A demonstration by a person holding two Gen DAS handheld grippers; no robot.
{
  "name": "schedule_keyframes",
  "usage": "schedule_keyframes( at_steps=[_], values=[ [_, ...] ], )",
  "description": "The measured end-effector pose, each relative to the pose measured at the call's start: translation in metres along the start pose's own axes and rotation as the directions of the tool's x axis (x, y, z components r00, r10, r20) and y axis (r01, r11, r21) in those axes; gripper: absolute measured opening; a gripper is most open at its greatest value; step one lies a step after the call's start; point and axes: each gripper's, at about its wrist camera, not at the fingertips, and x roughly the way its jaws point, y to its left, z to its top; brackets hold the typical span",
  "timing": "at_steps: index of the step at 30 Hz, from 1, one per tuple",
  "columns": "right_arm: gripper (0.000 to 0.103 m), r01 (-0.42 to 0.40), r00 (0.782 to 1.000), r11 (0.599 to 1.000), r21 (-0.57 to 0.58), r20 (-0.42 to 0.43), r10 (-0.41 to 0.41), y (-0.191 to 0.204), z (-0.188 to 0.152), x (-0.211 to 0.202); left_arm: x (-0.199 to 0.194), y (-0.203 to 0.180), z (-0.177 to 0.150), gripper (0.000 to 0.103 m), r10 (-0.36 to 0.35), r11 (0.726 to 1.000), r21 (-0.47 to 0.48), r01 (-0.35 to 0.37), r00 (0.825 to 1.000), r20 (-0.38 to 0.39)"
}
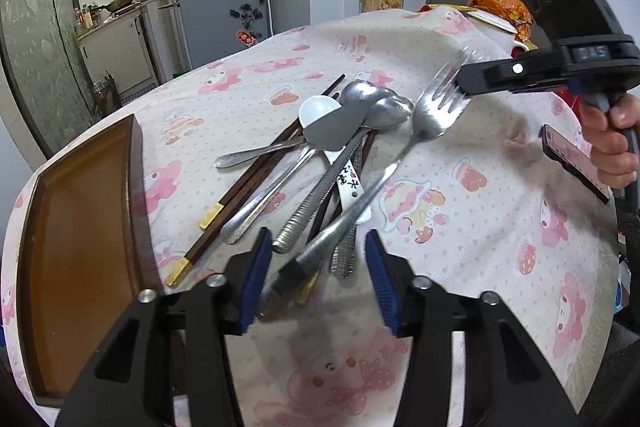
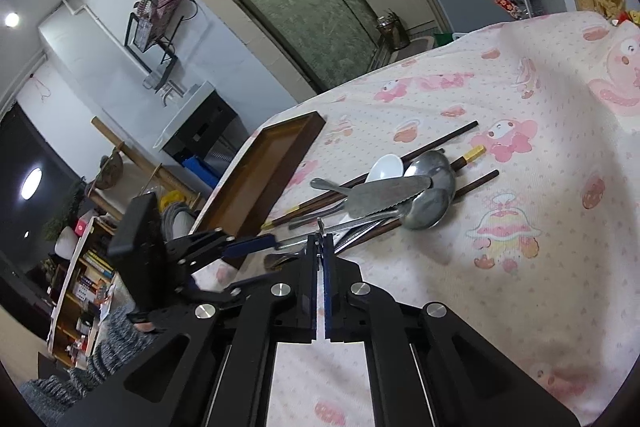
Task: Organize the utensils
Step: 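Lift the fork with the left gripper and lower it into the brown tray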
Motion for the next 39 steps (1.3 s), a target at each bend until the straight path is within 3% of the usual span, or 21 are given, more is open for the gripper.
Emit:
schedule_keyframes(
  at_steps=[4, 12, 17, 24, 32, 39],
  values=[
    [0.003, -0.014, 1.000, 1.000, -0.001, -0.003, 0.014, 0.003, -0.001, -0.006, 0.001, -0.006, 0.000, 0.029, -0.025, 0.999, 0.021, 0.026, 1.000, -0.014],
    [0.002, -0.044, 0.999, 0.999, -0.009, 0.002, 0.044, 0.014, 0.010, -0.001, -0.020, -0.011, -0.001, 0.023, -0.009, 0.999, 0.050, 0.009, 1.000, -0.003],
    [0.002, -0.076, 0.997, 0.996, -0.045, -0.010, 0.076, 0.040, 0.034, 0.020, -0.043, 0.016, 0.003, 0.023, 0.042, 0.999, 0.007, -0.042, 0.999, 0.021],
    [0.002, -0.139, 0.989, 0.987, -0.085, -0.055, 0.135, 0.087, 0.087, 0.088, -0.073, 0.090, 0.005, 0.023, 0.160, 0.984, -0.079, -0.158, 0.987, 0.017],
    [0.002, -0.168, 0.972, 0.982, -0.082, -0.183, 0.151, 0.106, 0.118, 0.187, -0.064, 0.146, -0.023, 0.020, 0.242, 0.957, -0.146, -0.251, 0.967, -0.074],
    [0.002, -0.168, 0.955, 0.984, -0.052, -0.255, 0.149, 0.099, 0.127, 0.237, -0.052, 0.172, -0.038, 0.019, 0.245, 0.946, -0.190, -0.263, 0.963, -0.112]
  ],
)
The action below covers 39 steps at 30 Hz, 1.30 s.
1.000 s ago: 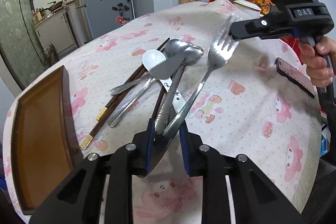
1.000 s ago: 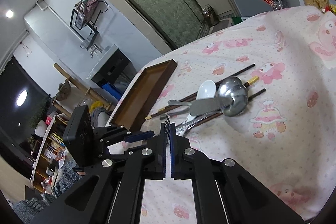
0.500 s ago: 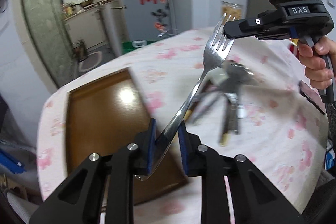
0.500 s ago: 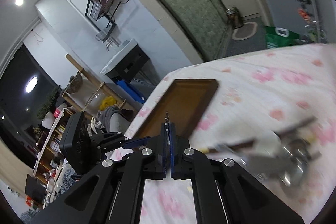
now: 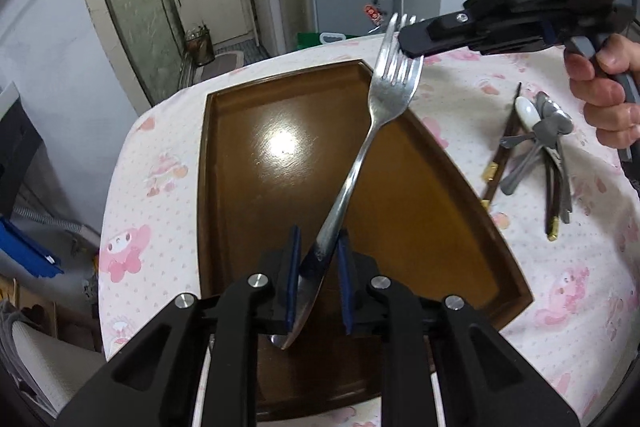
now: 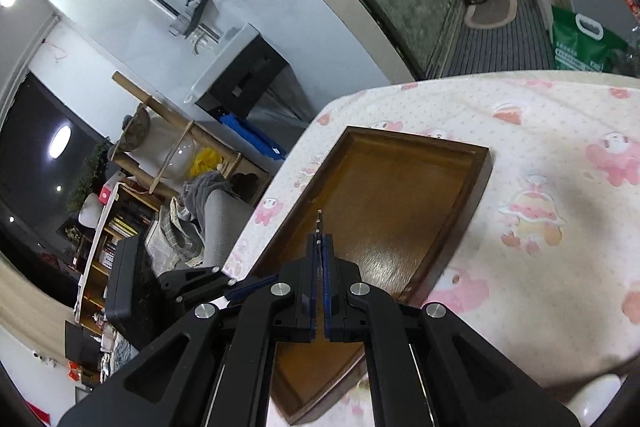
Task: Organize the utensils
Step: 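Lift the fork with the left gripper and lower it into the brown tray, then open the left gripper to release the fork and move back to the cutlery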
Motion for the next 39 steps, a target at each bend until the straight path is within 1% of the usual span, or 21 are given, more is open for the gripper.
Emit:
schedule_keyframes(
  at_steps=[4, 8, 11, 15, 17, 18, 19, 20, 21, 22, 23, 24, 25, 26, 27, 28, 29, 31, 34, 37, 39],
  values=[
    [0.003, 0.014, 1.000, 1.000, 0.021, -0.023, -0.014, -0.010, 0.006, 0.019, 0.003, 0.003, -0.003, 0.018, 0.010, 1.000, -0.008, -0.011, 1.000, -0.008],
    [0.005, 0.052, 0.998, 0.997, 0.055, -0.046, -0.050, -0.020, 0.007, 0.047, 0.004, 0.004, -0.006, 0.018, 0.038, 0.999, -0.004, -0.038, 0.999, -0.004],
    [0.006, 0.084, 0.995, 0.995, 0.062, -0.053, -0.081, -0.024, 0.005, 0.061, 0.006, 0.007, -0.008, 0.018, 0.035, 0.999, -0.018, -0.035, 0.999, -0.010],
    [0.011, 0.133, 0.990, 0.990, 0.043, -0.048, -0.131, -0.020, 0.004, 0.067, 0.005, 0.013, -0.013, 0.018, 0.020, 0.999, -0.048, -0.020, 1.000, -0.007],
    [0.029, 0.162, 0.986, 0.986, 0.028, -0.034, -0.161, -0.015, 0.004, 0.065, 0.002, 0.015, -0.015, 0.022, 0.030, 0.998, -0.055, -0.031, 1.000, -0.004],
    [0.043, 0.163, 0.986, 0.986, 0.027, -0.025, -0.162, -0.013, 0.004, 0.063, 0.001, 0.016, -0.015, 0.026, 0.034, 0.998, -0.057, -0.034, 0.999, -0.002],
    [0.053, 0.170, 0.985, 0.985, 0.028, -0.017, -0.170, -0.012, 0.003, 0.059, -0.003, 0.016, -0.016, 0.041, 0.043, 0.997, -0.062, -0.043, 0.999, 0.008],
    [0.054, 0.179, 0.984, 0.984, 0.023, -0.009, -0.179, -0.011, 0.004, 0.057, -0.006, 0.017, -0.017, 0.053, 0.047, 0.997, -0.066, -0.046, 0.999, 0.016],
    [0.054, 0.188, 0.982, 0.982, 0.012, -0.003, -0.188, -0.009, 0.003, 0.053, -0.010, 0.017, -0.017, 0.055, 0.050, 0.996, -0.072, -0.048, 0.998, 0.027],
    [0.055, 0.191, 0.982, 0.982, 0.009, 0.000, -0.191, -0.007, 0.002, 0.049, -0.014, 0.017, -0.018, 0.059, 0.054, 0.996, -0.078, -0.051, 0.998, 0.037],
    [0.058, 0.191, 0.982, 0.981, 0.010, 0.004, -0.191, -0.006, 0.001, 0.044, -0.018, 0.016, -0.018, 0.070, 0.059, 0.995, -0.084, -0.055, 0.997, 0.050],
    [0.063, 0.192, 0.981, 0.981, 0.008, 0.015, -0.192, -0.005, -0.003, 0.033, -0.023, 0.014, -0.018, 0.075, 0.058, 0.995, -0.089, -0.052, 0.996, 0.065],
    [0.068, 0.189, 0.981, 0.982, 0.003, 0.030, -0.189, -0.003, -0.007, 0.019, -0.029, 0.010, -0.018, 0.078, 0.042, 0.995, -0.091, -0.034, 0.995, 0.086],
    [0.071, 0.190, 0.980, 0.982, -0.003, 0.050, -0.190, -0.002, -0.012, 0.004, -0.034, 0.006, -0.018, 0.081, 0.026, 0.996, -0.087, -0.017, 0.994, 0.102],
    [0.075, 0.197, 0.978, 0.980, -0.006, 0.066, -0.196, -0.001, -0.015, -0.008, -0.040, -0.002, -0.018, 0.083, 0.016, 0.997, -0.080, -0.006, 0.993, 0.120],
    [0.077, 0.209, 0.975, 0.978, -0.009, 0.083, -0.207, -0.001, -0.020, -0.025, -0.044, -0.008, -0.018, 0.087, 0.011, 0.997, -0.073, -0.002, 0.991, 0.132],
    [0.078, 0.226, 0.968, 0.974, -0.014, 0.111, -0.224, -0.002, -0.029, -0.051, -0.048, -0.018, -0.017, 0.090, -0.003, 0.998, -0.058, 0.012, 0.989, 0.148],
    [0.082, 0.254, 0.956, 0.967, -0.007, 0.151, -0.251, -0.007, -0.044, -0.089, -0.052, -0.037, -0.015, 0.093, -0.036, 0.999, -0.027, 0.041, 0.986, 0.164],
    [0.083, 0.303, 0.935, 0.953, 0.023, 0.189, -0.302, -0.020, -0.068, -0.138, -0.050, -0.070, -0.013, 0.093, -0.091, 0.996, 0.036, 0.087, 0.982, 0.167],
    [0.083, 0.327, 0.920, 0.943, 0.057, 0.207, -0.332, -0.035, -0.089, -0.168, -0.042, -0.099, -0.010, 0.093, -0.145, 0.987, 0.090, 0.132, 0.977, 0.159],
    [0.083, 0.345, 0.909, 0.935, 0.087, 0.220, -0.355, -0.049, -0.104, -0.186, -0.036, -0.113, -0.008, 0.093, -0.168, 0.982, 0.112, 0.152, 0.975, 0.149]
  ],
)
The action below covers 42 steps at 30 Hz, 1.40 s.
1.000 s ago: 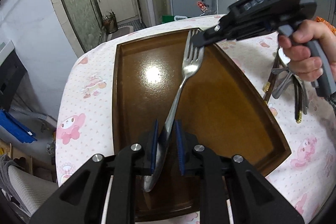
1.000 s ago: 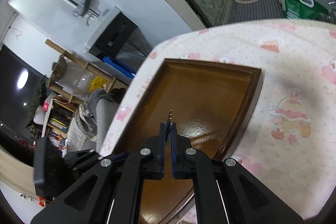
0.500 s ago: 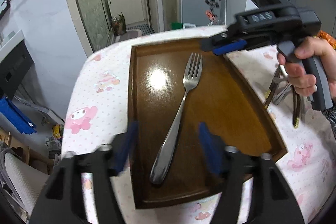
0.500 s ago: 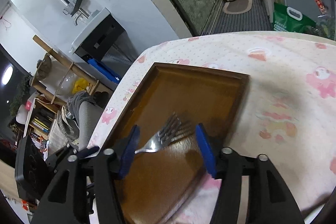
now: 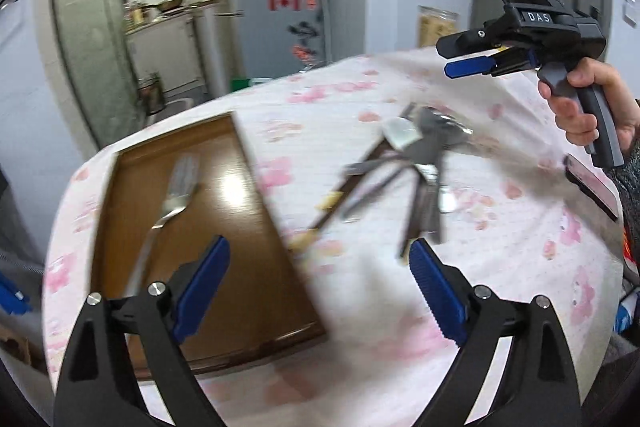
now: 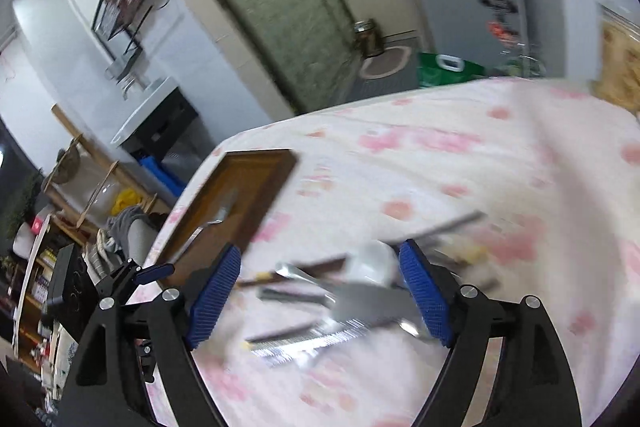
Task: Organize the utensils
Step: 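Open the left gripper to release the fork and move back to the cutlery, then grasp the silver spoon by its handle with the left gripper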
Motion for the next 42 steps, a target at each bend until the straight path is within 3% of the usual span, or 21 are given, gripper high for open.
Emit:
schedule_keyframes(
  at_steps=[3, 4, 5, 7, 9, 20, 21, 22, 25, 32, 36, 42],
  values=[
    [0.083, 0.028, 1.000, 0.999, 0.041, 0.001, -0.028, -0.023, -0.011, -0.007, 0.013, -0.018, 0.005, 0.093, -0.028, 0.999, 0.018, 0.029, 1.000, -0.011],
    [0.077, 0.036, 0.999, 0.998, 0.051, -0.005, -0.036, -0.032, -0.015, -0.007, 0.017, -0.023, 0.006, 0.093, -0.036, 0.999, 0.019, 0.036, 0.999, -0.015],
    [0.070, 0.042, 0.999, 0.998, 0.053, -0.011, -0.041, -0.037, -0.019, -0.006, 0.021, -0.028, 0.007, 0.093, -0.045, 0.999, 0.021, 0.045, 0.999, -0.019],
    [0.044, 0.057, 0.998, 0.997, 0.061, -0.028, -0.056, -0.044, -0.029, -0.005, 0.024, -0.036, 0.006, 0.093, -0.054, 0.998, 0.033, 0.055, 0.998, -0.026],
    [0.034, 0.042, 0.999, 0.995, 0.089, -0.037, -0.039, -0.052, -0.036, -0.003, 0.026, -0.041, 0.005, 0.093, -0.059, 0.997, 0.048, 0.061, 0.998, -0.032],
    [0.034, 0.071, 0.994, 0.988, 0.134, -0.095, -0.059, -0.070, -0.055, 0.011, 0.041, -0.051, 0.009, 0.093, -0.075, 0.996, 0.050, 0.079, 0.995, -0.061],
    [0.030, 0.070, 0.994, 0.988, 0.138, -0.096, -0.057, -0.071, -0.055, 0.013, 0.041, -0.052, 0.010, 0.093, -0.078, 0.996, 0.049, 0.081, 0.995, -0.062],
    [0.018, 0.071, 0.994, 0.988, 0.136, -0.097, -0.058, -0.072, -0.055, 0.016, 0.042, -0.054, 0.010, 0.093, -0.082, 0.995, 0.049, 0.085, 0.995, -0.064],
    [0.006, 0.080, 0.994, 0.989, 0.125, -0.084, -0.069, -0.073, -0.056, 0.018, 0.042, -0.060, 0.009, 0.093, -0.088, 0.994, 0.062, 0.092, 0.994, -0.066],
    [0.003, 0.063, 0.997, 0.993, 0.105, -0.045, -0.058, -0.074, -0.054, -0.014, 0.042, -0.069, 0.016, 0.093, -0.088, 0.992, 0.081, 0.093, 0.994, -0.061],
    [0.001, 0.028, 1.000, 0.993, 0.112, 0.002, -0.028, -0.076, -0.049, -0.038, 0.048, -0.076, 0.024, 0.093, -0.083, 0.992, 0.096, 0.086, 0.996, -0.042],
    [0.002, -0.095, 0.995, 0.991, 0.091, 0.033, 0.092, -0.067, -0.042, -0.061, 0.062, -0.079, 0.037, 0.091, -0.084, 0.991, 0.099, 0.087, 0.996, -0.036]
  ],
)
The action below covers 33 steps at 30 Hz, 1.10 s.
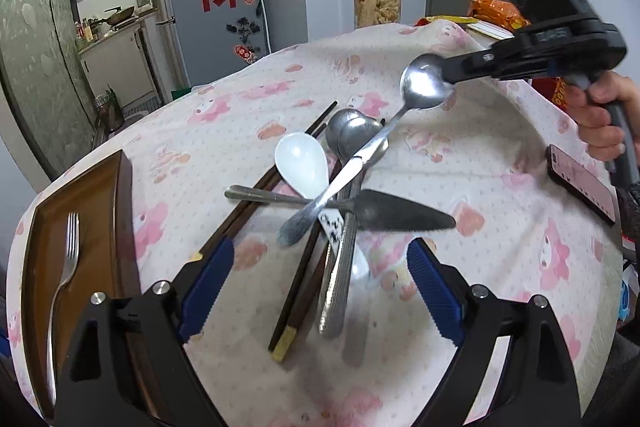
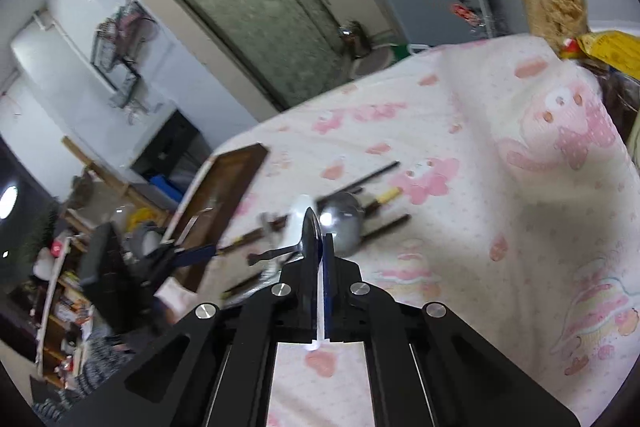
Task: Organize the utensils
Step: 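Grasp the silver spoon by its handle with the left gripper, then lower the silver spoon into the tray beside the fork and release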
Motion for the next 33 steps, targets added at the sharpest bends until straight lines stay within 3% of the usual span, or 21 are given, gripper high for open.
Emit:
schedule_keyframes(
  at_steps=[3, 5, 9, 16, 23, 33],
  values=[
    [0.001, -0.017, 1.000, 1.000, -0.021, 0.002, 0.017, 0.008, 0.001, -0.004, 0.008, 0.005, 0.006, 0.079, -0.008, 1.000, -0.019, 0.008, 1.000, 0.003],
    [0.002, -0.011, 1.000, 0.999, -0.035, -0.001, 0.011, 0.012, 0.001, -0.004, 0.010, 0.010, 0.008, 0.049, -0.028, 0.999, -0.038, 0.028, 1.000, -0.005],
    [0.002, -0.039, 0.999, 0.999, -0.027, -0.010, 0.039, 0.015, 0.003, 0.000, 0.015, 0.013, 0.005, 0.028, -0.047, 0.998, -0.033, 0.045, 0.998, -0.046],
    [0.001, -0.049, 0.999, 0.998, -0.030, -0.014, 0.048, 0.027, 0.008, 0.010, -0.001, 0.022, -0.005, 0.025, -0.061, 0.997, -0.047, 0.060, 0.998, -0.021],
    [0.001, -0.070, 0.997, 0.995, -0.067, -0.042, 0.067, 0.058, 0.017, 0.036, -0.031, 0.044, -0.018, 0.024, -0.012, 0.998, -0.066, 0.012, 1.000, -0.003],
    [0.001, -0.155, 0.978, 0.981, -0.112, -0.156, 0.137, 0.124, 0.042, 0.138, -0.076, 0.119, -0.057, 0.024, 0.131, 0.977, -0.168, -0.134, 0.991, -0.031]
  ],
)
